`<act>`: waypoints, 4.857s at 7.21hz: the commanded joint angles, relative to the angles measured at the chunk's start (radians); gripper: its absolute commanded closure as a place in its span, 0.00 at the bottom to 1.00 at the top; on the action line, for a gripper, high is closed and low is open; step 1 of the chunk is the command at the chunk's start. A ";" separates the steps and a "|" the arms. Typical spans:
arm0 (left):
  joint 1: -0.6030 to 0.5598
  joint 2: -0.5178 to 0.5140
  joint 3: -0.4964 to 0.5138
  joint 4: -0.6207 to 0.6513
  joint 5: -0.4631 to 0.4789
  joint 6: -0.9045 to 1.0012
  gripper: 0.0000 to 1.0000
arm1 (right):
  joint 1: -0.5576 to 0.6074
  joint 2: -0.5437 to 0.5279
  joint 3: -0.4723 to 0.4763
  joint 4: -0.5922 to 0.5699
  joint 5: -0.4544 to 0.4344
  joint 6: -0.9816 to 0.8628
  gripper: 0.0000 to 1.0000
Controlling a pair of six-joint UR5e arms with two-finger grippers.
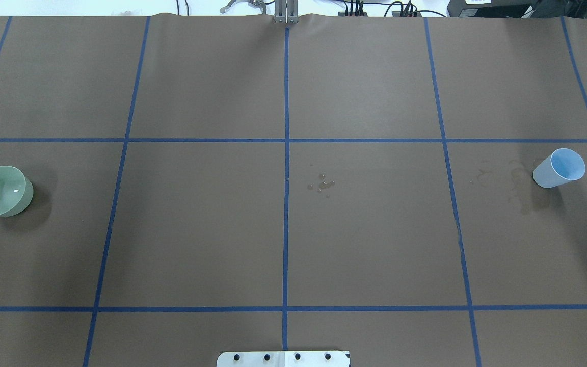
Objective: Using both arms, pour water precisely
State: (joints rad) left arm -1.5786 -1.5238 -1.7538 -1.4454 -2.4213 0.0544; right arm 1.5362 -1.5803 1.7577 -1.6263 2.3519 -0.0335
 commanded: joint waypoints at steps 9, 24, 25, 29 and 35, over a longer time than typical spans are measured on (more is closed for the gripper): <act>0.002 -0.004 -0.012 -0.004 -0.012 -0.001 0.00 | 0.001 -0.007 -0.003 -0.009 -0.006 0.011 0.00; 0.003 0.005 -0.055 -0.006 -0.013 -0.031 0.00 | -0.001 -0.004 0.011 0.005 -0.028 0.012 0.00; 0.003 0.005 -0.056 -0.006 -0.013 -0.031 0.00 | -0.001 -0.004 0.011 0.005 -0.026 0.012 0.00; 0.003 0.007 -0.084 -0.006 -0.013 -0.030 0.00 | -0.001 -0.006 0.010 0.005 -0.028 0.014 0.00; 0.003 0.007 -0.092 -0.006 -0.013 -0.031 0.00 | -0.001 -0.001 0.008 0.005 -0.029 0.014 0.00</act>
State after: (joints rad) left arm -1.5754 -1.5171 -1.8441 -1.4509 -2.4344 0.0230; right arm 1.5355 -1.5816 1.7653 -1.6214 2.3229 -0.0200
